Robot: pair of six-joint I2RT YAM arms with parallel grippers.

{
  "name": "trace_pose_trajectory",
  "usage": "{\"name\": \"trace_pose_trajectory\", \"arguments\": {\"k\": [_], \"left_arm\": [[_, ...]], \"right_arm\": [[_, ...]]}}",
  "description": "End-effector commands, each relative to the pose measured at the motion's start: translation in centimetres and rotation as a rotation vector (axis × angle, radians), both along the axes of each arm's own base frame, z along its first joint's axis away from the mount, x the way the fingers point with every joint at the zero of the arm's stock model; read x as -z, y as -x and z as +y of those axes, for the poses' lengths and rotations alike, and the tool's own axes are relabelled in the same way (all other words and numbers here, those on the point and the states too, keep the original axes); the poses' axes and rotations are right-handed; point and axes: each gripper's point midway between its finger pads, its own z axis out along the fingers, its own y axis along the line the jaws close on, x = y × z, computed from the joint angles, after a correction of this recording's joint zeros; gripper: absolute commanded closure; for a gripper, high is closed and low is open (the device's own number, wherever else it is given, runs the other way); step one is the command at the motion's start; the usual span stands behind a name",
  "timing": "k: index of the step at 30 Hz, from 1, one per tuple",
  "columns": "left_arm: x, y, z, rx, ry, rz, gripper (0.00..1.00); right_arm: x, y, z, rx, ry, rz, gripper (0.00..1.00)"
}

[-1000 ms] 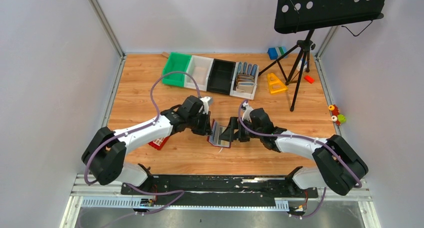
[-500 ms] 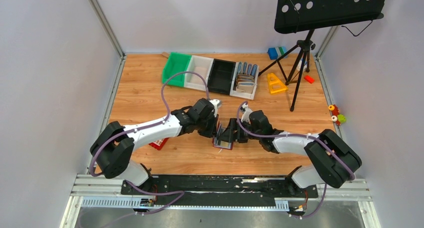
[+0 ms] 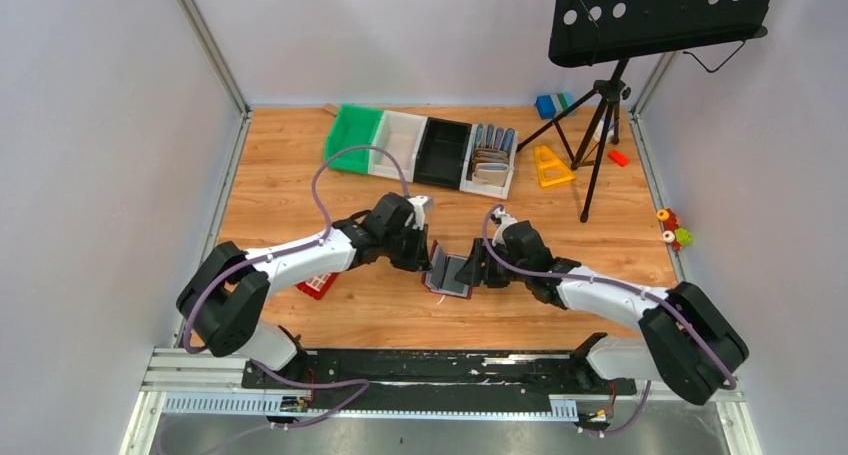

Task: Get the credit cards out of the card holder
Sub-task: Remove the credit card from the card holder.

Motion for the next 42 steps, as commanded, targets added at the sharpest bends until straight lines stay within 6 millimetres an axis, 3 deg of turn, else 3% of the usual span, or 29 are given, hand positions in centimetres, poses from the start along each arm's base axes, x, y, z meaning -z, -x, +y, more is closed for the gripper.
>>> {"name": "trace_pose_trajectory", "arguments": {"k": [1, 5, 8, 11, 17, 24, 28, 34, 37, 42], "left_arm": [[-0.3, 0.5, -0.1, 0.043, 0.172, 0.058, 1.00], [0.5, 0.6, 0.9, 0.037, 0.195, 0.083, 1.00], [1.1, 0.9, 1.3, 0.043, 0.193, 0.091, 1.00], [0.7, 0.8, 0.9, 0.047, 0.262, 0.085, 0.98], [-0.5, 0.9, 0.2, 0.025, 0.418, 0.075, 0.62], [0.0, 1.2, -1.1, 0.049, 0.502, 0.138, 0.45], [0.5, 1.0, -1.6, 0.053, 0.521, 0.163, 0.62], [1.4, 0.6, -1.2, 0.023, 0.476, 0.166, 1.00], [0.0, 0.5, -1.1, 0.011, 0.531, 0.148, 1.00], [-4.7, 1.1, -1.5, -0.003, 0.710, 0.144, 1.00]], "right_arm": [[-1.6, -0.6, -1.5, 0.049, 0.053, -0.068, 0.51], [-2.6, -0.5, -1.6, 0.047, 0.038, -0.077, 0.60], [-3.4, -0.7, -0.5, 0.010, 0.009, -0.077, 0.73], [-3.3, -0.7, 0.6, -0.026, -0.009, -0.053, 0.80], [-0.6, -0.7, 2.0, -0.060, -0.025, 0.038, 0.93], [1.5, -0.3, 2.2, -0.061, -0.030, 0.086, 0.93], [1.4, -0.2, 2.1, -0.055, -0.028, 0.086, 0.94], [-0.6, -0.4, 1.4, -0.019, -0.061, 0.012, 0.89], [-2.5, -0.1, 1.0, -0.002, -0.114, -0.038, 0.83], [-5.4, 1.0, 1.2, -0.012, -0.235, -0.069, 0.60]]}}
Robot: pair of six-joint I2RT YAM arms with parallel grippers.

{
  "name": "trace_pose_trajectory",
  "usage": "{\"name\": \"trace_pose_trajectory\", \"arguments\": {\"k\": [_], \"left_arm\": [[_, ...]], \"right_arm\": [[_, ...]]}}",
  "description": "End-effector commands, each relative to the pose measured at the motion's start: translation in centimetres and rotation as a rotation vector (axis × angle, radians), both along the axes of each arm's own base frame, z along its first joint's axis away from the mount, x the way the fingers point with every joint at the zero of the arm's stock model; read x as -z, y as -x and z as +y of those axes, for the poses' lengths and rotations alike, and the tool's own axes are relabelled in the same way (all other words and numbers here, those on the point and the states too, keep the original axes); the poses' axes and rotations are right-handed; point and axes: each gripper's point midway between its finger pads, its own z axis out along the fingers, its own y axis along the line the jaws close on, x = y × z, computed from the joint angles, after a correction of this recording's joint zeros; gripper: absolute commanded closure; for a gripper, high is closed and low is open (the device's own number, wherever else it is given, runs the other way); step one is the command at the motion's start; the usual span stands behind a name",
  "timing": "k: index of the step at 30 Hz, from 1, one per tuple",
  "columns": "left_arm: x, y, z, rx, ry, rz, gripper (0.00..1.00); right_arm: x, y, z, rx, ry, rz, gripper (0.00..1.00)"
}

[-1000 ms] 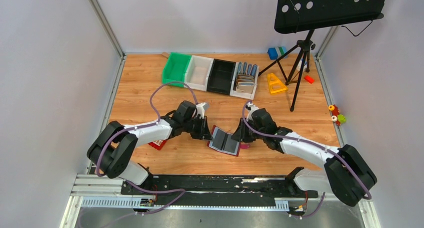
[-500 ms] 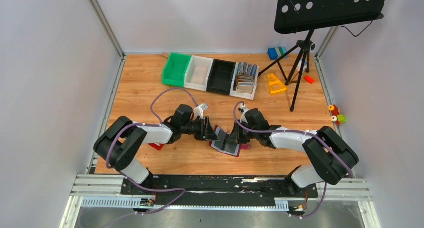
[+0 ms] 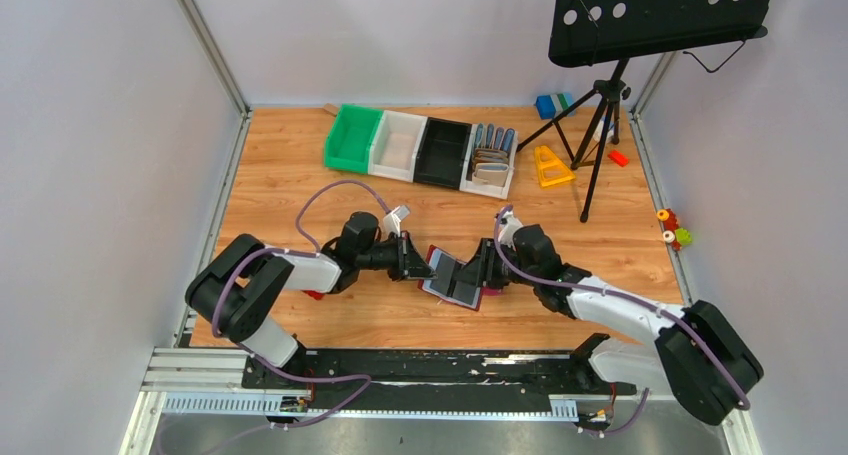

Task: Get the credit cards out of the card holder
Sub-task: Remove the credit card from the card holder.

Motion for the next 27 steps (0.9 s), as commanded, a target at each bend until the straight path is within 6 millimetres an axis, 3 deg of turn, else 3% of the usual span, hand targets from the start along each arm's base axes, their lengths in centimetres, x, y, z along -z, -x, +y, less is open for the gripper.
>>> {"name": "trace_pose_trajectory", "arguments": {"k": [1, 12, 14, 18, 21, 27], "left_arm": [[-6.7, -0.4, -0.9, -0.019, 0.219, -0.074, 1.00], [-12.4, 1.2, -0.2, -0.024, 0.362, -0.091, 1.00], [-12.8, 1.6, -0.2, -0.010, 0.380, -0.086, 1.00], [-13.4, 1.9, 0.1, -0.016, 0.392, -0.092, 1.00], [-13.7, 2.0, 0.3, -0.020, 0.383, -0.109, 1.00], [-14.7, 2.3, 0.4, -0.021, 0.404, -0.118, 1.00]], "right_arm": [[-3.2, 0.0, 0.7, 0.009, -0.133, -0.049, 0.59], [-8.9, 0.9, 0.9, -0.010, -0.430, -0.073, 0.55], [-10.8, 1.4, 1.0, -0.038, -0.513, -0.115, 0.56], [-12.6, 2.1, 1.0, -0.068, -0.580, -0.147, 0.58], [-13.5, 2.6, 1.0, -0.085, -0.620, -0.154, 0.61], [-13.6, 2.7, 1.2, -0.094, -0.631, -0.131, 0.69]]}}
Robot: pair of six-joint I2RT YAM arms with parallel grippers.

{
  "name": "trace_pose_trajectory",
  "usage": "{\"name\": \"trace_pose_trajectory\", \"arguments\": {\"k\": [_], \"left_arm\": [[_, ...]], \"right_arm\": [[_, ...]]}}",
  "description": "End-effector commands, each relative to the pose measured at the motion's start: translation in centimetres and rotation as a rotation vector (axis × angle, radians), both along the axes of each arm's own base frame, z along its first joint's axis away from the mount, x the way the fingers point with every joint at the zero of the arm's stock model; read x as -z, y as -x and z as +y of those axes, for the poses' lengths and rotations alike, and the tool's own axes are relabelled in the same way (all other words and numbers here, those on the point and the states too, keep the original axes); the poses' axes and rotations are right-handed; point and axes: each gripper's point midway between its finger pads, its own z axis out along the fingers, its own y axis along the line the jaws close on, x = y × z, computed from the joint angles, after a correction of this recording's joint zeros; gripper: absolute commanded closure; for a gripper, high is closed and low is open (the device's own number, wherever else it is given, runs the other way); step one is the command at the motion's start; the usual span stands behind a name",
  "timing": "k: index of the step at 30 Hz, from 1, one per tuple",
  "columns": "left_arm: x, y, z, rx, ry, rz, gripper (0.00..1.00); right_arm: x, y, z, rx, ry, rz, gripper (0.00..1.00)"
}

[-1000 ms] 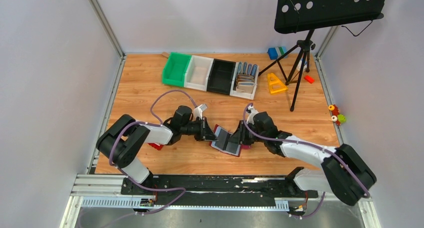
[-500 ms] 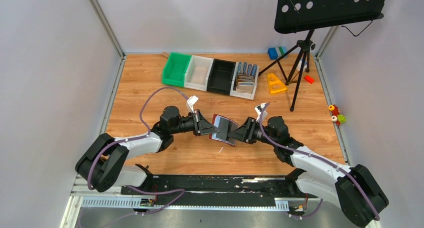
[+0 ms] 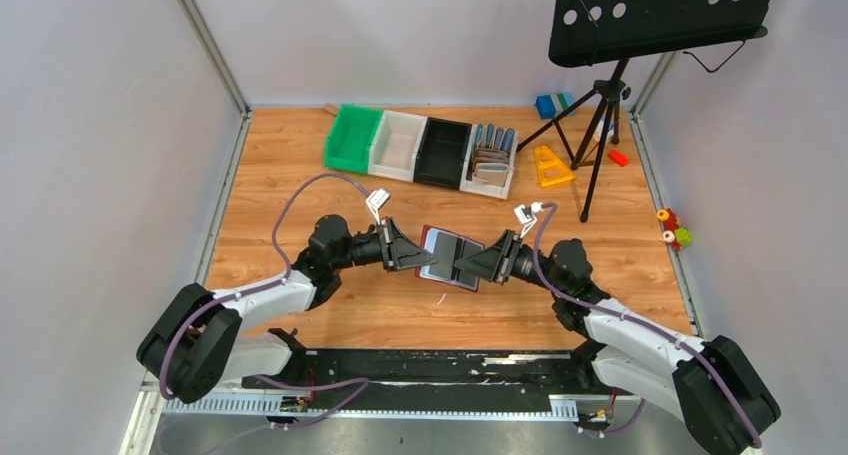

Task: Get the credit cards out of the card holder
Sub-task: Remove the credit card from the card holder.

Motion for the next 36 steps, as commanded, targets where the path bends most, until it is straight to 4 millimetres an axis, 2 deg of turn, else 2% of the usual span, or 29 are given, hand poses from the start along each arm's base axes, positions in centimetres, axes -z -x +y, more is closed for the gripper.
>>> {"name": "trace_pose_trajectory", "arguments": {"k": [1, 3, 6, 8, 11, 17, 22, 26, 28, 29, 36], "left_arm": [[-2.3, 0.3, 0.0, 0.014, 0.062, -0.046, 1.00], [-2.5, 0.3, 0.1, 0.004, 0.070, -0.048, 1.00], [-2.7, 0.3, 0.1, 0.002, 0.080, -0.046, 1.00], [-3.0, 0.4, 0.1, 0.007, 0.097, -0.047, 1.00], [-3.8, 0.5, 0.2, 0.010, 0.131, -0.051, 1.00], [-4.3, 0.7, 0.3, 0.011, 0.146, -0.050, 1.00], [-3.8, 0.6, 0.2, 0.004, 0.130, -0.040, 1.00], [-3.4, 0.6, 0.2, 0.005, 0.125, -0.032, 1.00], [-2.9, 0.6, 0.1, 0.006, 0.122, -0.023, 1.00], [-2.7, 0.6, 0.1, 0.005, 0.125, -0.018, 1.00], [-2.0, -0.4, 0.1, -0.027, 0.148, 0.021, 1.00]], "right_arm": [[-2.1, 0.5, 0.2, -0.035, -0.076, -0.041, 0.71], [-2.2, 0.5, 0.4, -0.046, -0.077, -0.035, 0.75], [-2.7, 0.6, 0.6, -0.065, -0.095, -0.039, 0.75], [-2.9, 0.7, 0.8, -0.079, -0.100, -0.041, 0.73], [-2.4, 0.5, 0.9, -0.081, -0.086, -0.024, 0.64], [-1.3, 0.0, 0.8, -0.043, -0.051, -0.006, 0.63], [-2.9, 0.2, 1.0, -0.073, -0.098, -0.046, 0.80], [-4.3, 0.4, 1.2, -0.093, -0.136, -0.077, 0.85], [-4.6, 0.5, 1.4, -0.112, -0.143, -0.078, 0.94], [-4.4, 0.4, 1.4, -0.113, -0.137, -0.068, 0.99], [0.7, -0.8, -0.2, 0.003, -0.037, 0.068, 1.00]]}}
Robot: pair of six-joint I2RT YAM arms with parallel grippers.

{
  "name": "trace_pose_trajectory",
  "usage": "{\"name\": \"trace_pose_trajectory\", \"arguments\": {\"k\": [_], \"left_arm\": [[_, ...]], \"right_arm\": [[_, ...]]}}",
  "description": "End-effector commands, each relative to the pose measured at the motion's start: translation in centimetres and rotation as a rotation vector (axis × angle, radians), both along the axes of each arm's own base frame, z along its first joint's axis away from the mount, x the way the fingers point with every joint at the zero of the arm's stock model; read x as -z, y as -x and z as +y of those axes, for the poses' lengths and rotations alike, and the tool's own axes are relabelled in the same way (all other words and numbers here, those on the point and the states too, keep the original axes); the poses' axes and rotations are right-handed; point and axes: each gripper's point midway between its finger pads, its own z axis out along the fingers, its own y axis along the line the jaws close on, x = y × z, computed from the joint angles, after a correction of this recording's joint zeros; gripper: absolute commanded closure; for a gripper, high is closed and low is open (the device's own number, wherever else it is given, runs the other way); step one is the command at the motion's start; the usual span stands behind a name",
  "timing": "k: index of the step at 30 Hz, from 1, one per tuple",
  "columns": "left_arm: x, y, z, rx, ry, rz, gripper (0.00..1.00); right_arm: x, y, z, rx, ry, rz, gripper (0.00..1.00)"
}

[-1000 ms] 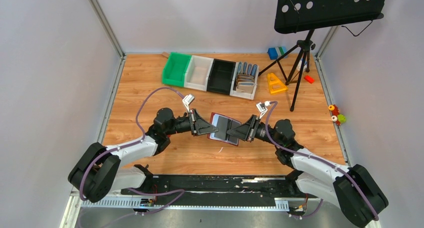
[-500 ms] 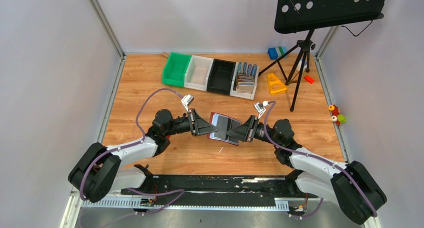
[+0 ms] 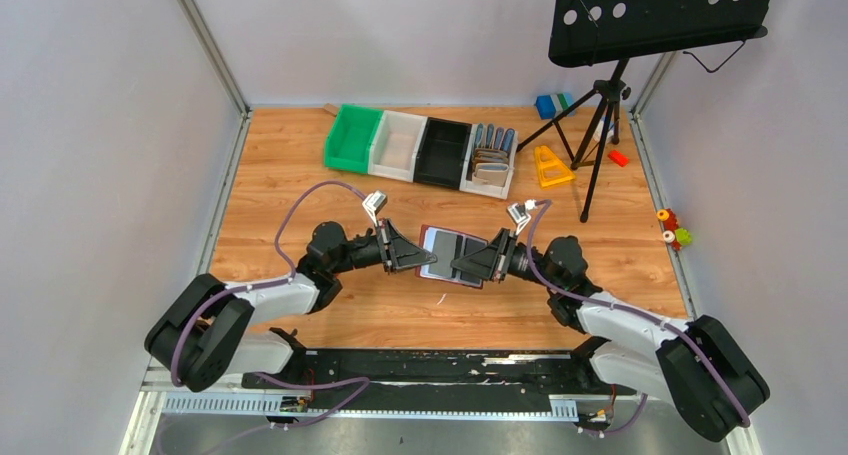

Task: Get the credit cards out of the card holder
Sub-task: Remove the credit card from the card holder, then place the credit card in the storage box.

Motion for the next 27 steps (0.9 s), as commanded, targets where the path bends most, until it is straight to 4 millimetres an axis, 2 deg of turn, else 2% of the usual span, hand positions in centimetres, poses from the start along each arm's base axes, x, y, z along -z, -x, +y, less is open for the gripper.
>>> {"name": "trace_pose_trajectory", "arguments": {"k": [1, 6, 9, 13, 16, 19, 22, 26, 27], "left_arm": [[-1.3, -0.6, -0.1, -0.007, 0.068, -0.030, 1.00], [0.1, -1.9, 0.9, -0.060, 0.067, -0.008, 1.00], [2.5, -2.6, 1.0, -0.085, -0.011, -0.013, 1.00], [8.0, -3.4, 1.5, -0.118, -0.213, -0.003, 1.00], [11.0, -3.7, 2.5, -0.155, -0.339, 0.000, 1.00], [13.6, -4.0, 4.0, -0.180, -0.504, -0.014, 0.86], [14.8, -4.2, 5.7, -0.209, -0.635, -0.047, 0.78], [15.2, -4.6, 7.0, -0.226, -0.739, -0.074, 0.78], [15.0, -4.6, 7.0, -0.225, -0.740, -0.079, 0.78]], "right_arm": [[1.6, -0.7, -1.3, 0.065, 0.028, 0.023, 1.00], [4.4, -1.3, -3.6, 0.147, 0.111, 0.072, 1.00], [5.9, -1.7, -4.4, 0.188, 0.231, 0.102, 1.00], [6.0, -2.0, -5.5, 0.225, 0.348, 0.073, 1.00], [6.0, -2.3, -6.4, 0.261, 0.411, 0.048, 1.00], [5.9, -2.2, -6.5, 0.248, 0.438, 0.035, 1.00], [5.7, -2.8, -6.3, 0.238, 0.465, 0.009, 1.00], [4.5, -5.3, -5.6, 0.234, 0.519, -0.030, 1.00], [3.5, -6.0, -5.2, 0.232, 0.517, -0.051, 1.00]]}}
